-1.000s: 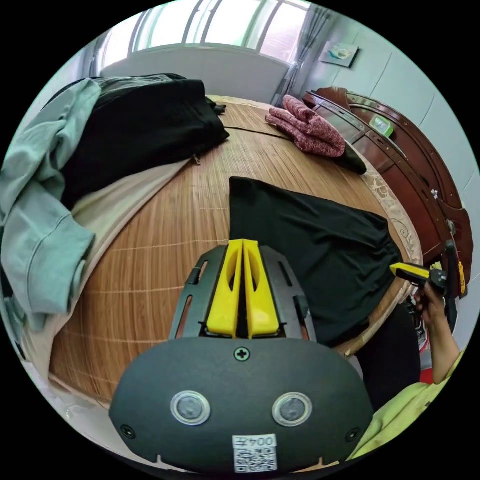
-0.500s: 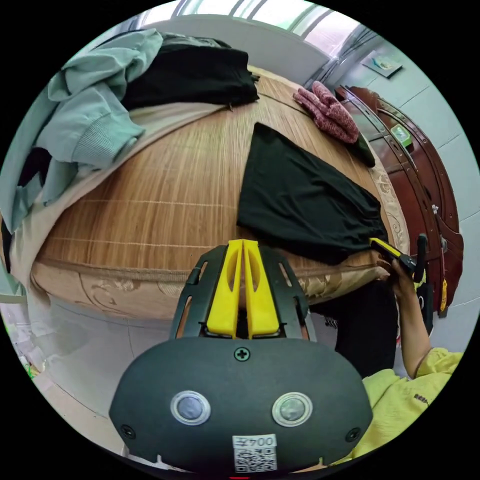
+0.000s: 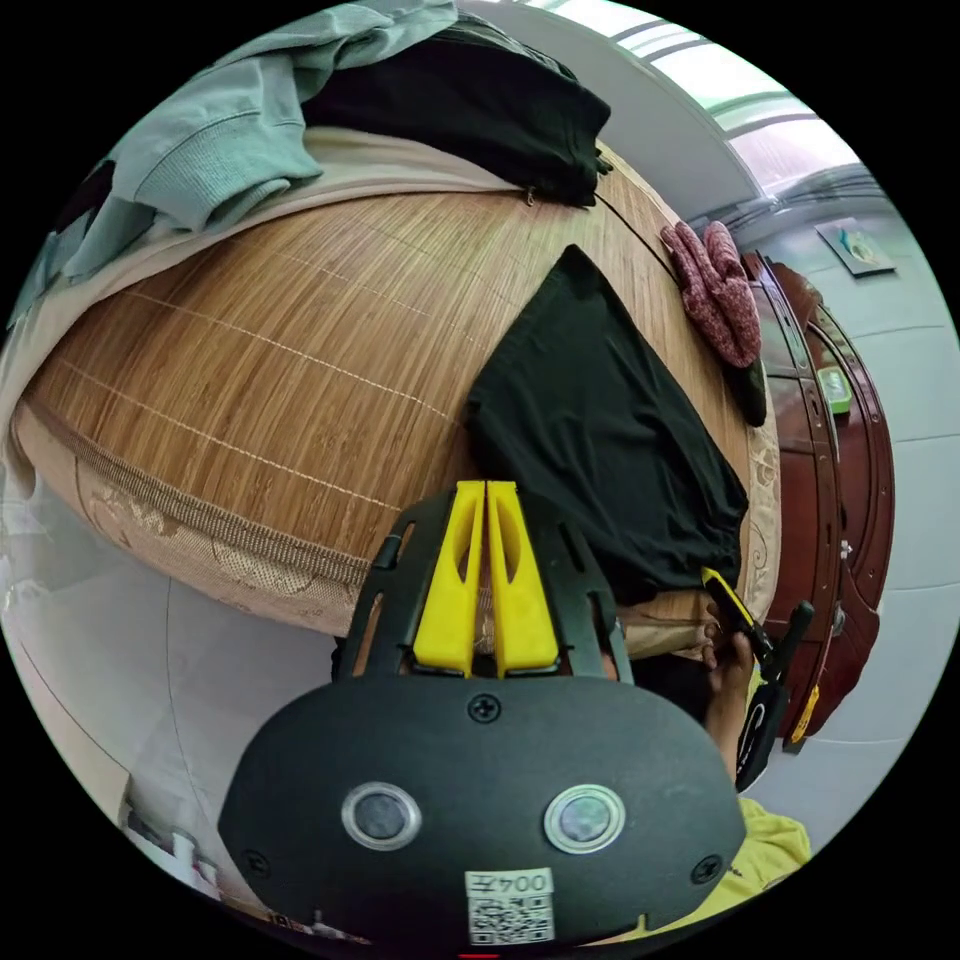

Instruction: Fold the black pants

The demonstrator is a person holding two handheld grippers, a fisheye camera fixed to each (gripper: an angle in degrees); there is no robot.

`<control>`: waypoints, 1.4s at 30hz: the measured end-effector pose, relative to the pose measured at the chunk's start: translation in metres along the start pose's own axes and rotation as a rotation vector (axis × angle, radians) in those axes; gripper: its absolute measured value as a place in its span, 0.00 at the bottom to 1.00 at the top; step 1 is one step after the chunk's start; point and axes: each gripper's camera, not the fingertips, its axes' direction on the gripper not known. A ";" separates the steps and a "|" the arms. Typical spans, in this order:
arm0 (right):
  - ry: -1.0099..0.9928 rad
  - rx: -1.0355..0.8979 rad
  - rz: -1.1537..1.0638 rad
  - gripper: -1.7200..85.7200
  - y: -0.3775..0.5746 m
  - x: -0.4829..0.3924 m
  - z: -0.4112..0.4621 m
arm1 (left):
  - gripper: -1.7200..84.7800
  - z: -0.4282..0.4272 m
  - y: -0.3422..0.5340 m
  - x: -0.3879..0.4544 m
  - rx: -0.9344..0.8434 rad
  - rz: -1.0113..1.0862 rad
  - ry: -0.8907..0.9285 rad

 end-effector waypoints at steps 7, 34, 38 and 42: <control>-0.076 -0.013 -0.019 0.01 0.007 0.028 -0.034 | 0.02 0.004 -0.004 0.063 0.072 0.203 0.042; -0.100 0.025 -0.093 0.13 0.026 0.030 -0.105 | 0.09 0.012 -0.008 0.049 0.048 0.041 -0.028; -0.087 0.021 -0.096 0.13 0.027 0.028 -0.109 | 0.05 0.000 0.005 0.048 0.052 0.110 -0.132; -0.076 0.029 -0.101 0.13 0.030 0.022 -0.115 | 0.05 -0.009 0.025 0.004 0.040 0.069 -0.071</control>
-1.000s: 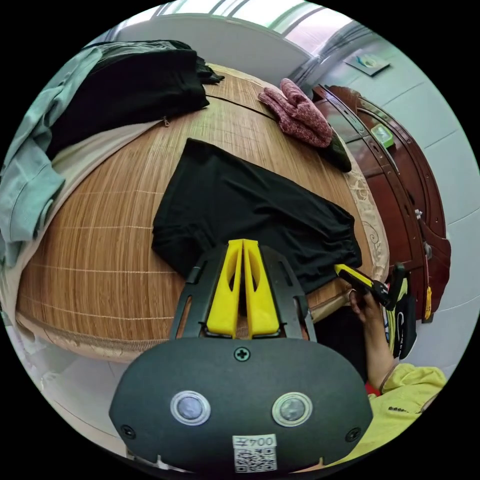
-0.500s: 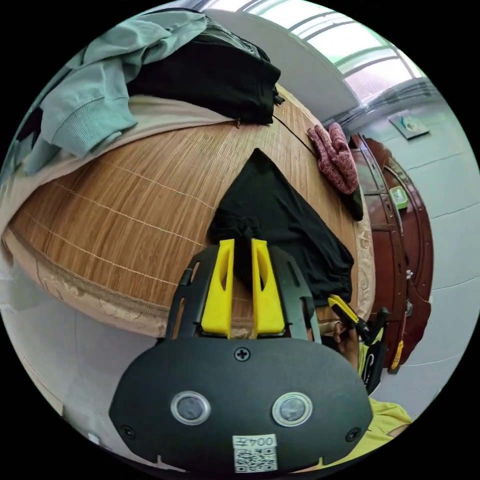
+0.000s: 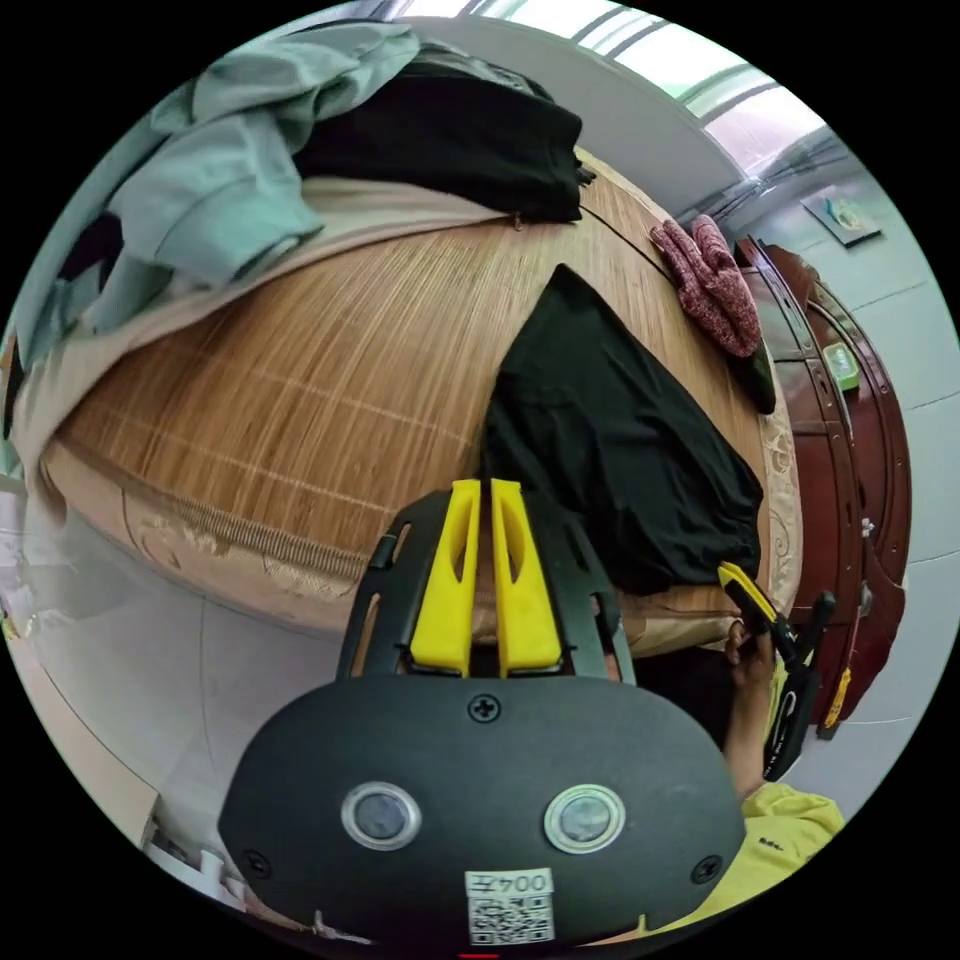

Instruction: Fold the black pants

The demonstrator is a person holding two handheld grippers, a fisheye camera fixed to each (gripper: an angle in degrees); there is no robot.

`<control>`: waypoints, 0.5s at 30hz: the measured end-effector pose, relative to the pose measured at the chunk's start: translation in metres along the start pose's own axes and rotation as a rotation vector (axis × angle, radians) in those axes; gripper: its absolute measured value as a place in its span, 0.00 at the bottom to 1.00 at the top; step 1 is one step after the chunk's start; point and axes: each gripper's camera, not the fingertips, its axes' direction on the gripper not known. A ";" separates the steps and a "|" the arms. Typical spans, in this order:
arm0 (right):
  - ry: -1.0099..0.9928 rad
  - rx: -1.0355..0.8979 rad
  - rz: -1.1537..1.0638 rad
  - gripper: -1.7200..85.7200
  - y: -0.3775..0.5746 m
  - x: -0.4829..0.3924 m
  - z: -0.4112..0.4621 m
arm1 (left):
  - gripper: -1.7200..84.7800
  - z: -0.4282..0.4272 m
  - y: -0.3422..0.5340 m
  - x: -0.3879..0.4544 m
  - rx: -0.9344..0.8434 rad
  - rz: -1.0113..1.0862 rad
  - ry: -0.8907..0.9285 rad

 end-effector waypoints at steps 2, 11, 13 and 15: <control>0.009 -0.005 -0.008 0.13 0.001 -0.004 0.000 | 0.04 0.007 0.012 -0.037 -0.035 -0.098 0.048; 0.051 -0.002 -0.006 0.11 0.004 -0.013 0.004 | 0.08 0.000 -0.013 -0.015 0.012 -0.004 0.092; 0.046 0.003 0.004 0.11 0.004 -0.014 0.005 | 0.09 0.002 -0.027 0.006 0.013 0.040 0.076; 0.043 0.007 0.010 0.11 0.004 -0.014 0.006 | 0.09 0.008 -0.039 0.027 0.005 0.081 0.051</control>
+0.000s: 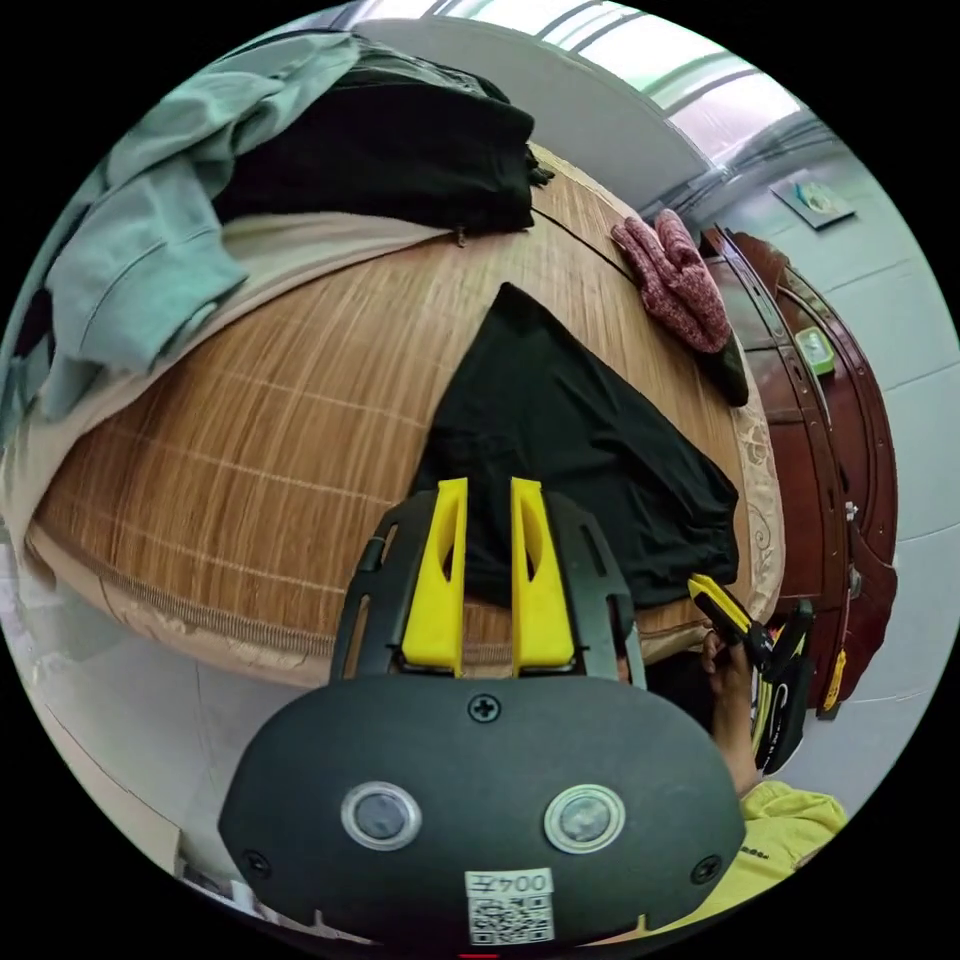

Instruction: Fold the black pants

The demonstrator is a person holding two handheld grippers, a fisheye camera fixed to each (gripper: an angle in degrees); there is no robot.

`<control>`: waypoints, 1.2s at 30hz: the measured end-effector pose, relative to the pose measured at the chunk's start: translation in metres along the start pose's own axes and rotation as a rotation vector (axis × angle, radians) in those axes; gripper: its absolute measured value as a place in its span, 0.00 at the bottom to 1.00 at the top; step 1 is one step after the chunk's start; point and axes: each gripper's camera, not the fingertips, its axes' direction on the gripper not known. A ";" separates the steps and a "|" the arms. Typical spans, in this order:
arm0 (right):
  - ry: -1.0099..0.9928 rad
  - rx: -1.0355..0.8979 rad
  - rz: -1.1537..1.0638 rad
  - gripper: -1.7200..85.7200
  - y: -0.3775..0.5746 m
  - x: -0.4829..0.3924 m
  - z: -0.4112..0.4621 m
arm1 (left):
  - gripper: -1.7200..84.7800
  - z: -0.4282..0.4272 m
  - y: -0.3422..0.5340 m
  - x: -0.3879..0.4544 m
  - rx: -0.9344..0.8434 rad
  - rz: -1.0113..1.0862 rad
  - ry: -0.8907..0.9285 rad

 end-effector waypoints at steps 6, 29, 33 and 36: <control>-0.011 0.003 0.014 0.10 0.001 -0.001 0.003 | 0.10 0.041 -0.025 0.030 -0.089 0.056 -0.106; -0.040 0.021 0.059 0.09 0.021 -0.024 0.021 | 0.04 -0.005 0.073 -0.128 0.082 -0.286 0.160; -0.035 0.031 0.038 0.10 0.028 -0.034 0.025 | 0.04 0.000 0.057 -0.117 0.066 -0.226 0.094; -0.041 0.039 0.022 0.12 0.034 -0.041 0.028 | 0.04 0.002 0.046 -0.110 0.073 -0.196 0.039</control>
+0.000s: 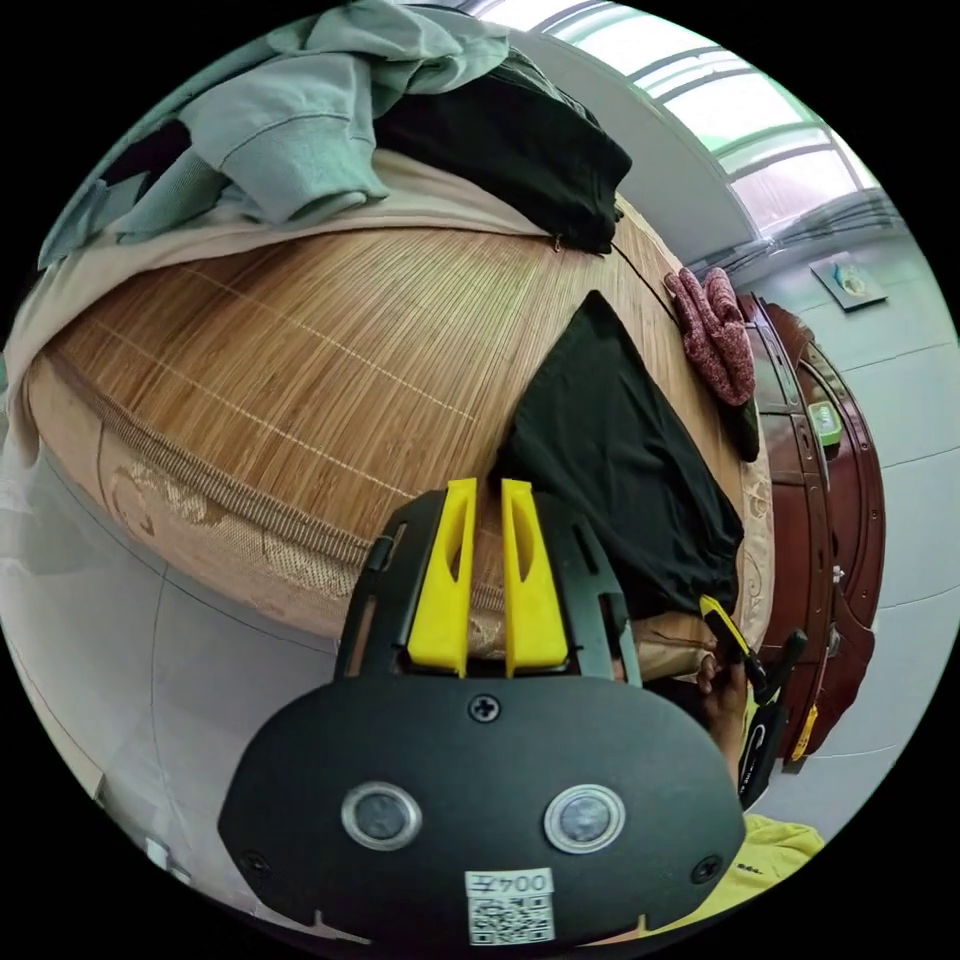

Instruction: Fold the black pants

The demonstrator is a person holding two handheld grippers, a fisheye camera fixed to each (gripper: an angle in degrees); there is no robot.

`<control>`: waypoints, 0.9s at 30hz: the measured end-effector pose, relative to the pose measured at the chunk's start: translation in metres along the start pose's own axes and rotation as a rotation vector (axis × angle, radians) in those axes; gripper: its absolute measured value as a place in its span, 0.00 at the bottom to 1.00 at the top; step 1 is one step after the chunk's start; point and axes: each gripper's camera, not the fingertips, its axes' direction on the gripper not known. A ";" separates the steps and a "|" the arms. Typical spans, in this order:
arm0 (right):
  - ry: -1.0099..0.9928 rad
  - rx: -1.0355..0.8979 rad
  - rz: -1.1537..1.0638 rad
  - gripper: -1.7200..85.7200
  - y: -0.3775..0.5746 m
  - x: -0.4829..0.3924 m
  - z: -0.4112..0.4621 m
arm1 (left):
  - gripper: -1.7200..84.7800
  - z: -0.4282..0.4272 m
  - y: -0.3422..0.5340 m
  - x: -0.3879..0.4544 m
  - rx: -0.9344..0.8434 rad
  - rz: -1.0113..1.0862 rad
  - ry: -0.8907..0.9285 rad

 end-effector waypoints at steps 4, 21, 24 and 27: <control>-0.046 0.053 -0.064 0.12 0.007 -0.016 -0.006 | 0.03 0.006 -0.007 0.013 -0.017 0.075 -0.074; -0.153 0.039 -0.270 0.13 0.029 -0.200 0.050 | 0.09 -0.002 0.000 -0.044 0.106 0.024 0.123; -0.117 0.027 -0.217 0.15 0.027 -0.213 0.064 | 0.10 -0.001 -0.001 -0.051 0.106 0.021 0.165; -0.083 0.036 -0.176 0.16 0.024 -0.224 0.073 | 0.10 0.001 -0.004 -0.059 0.100 0.011 0.200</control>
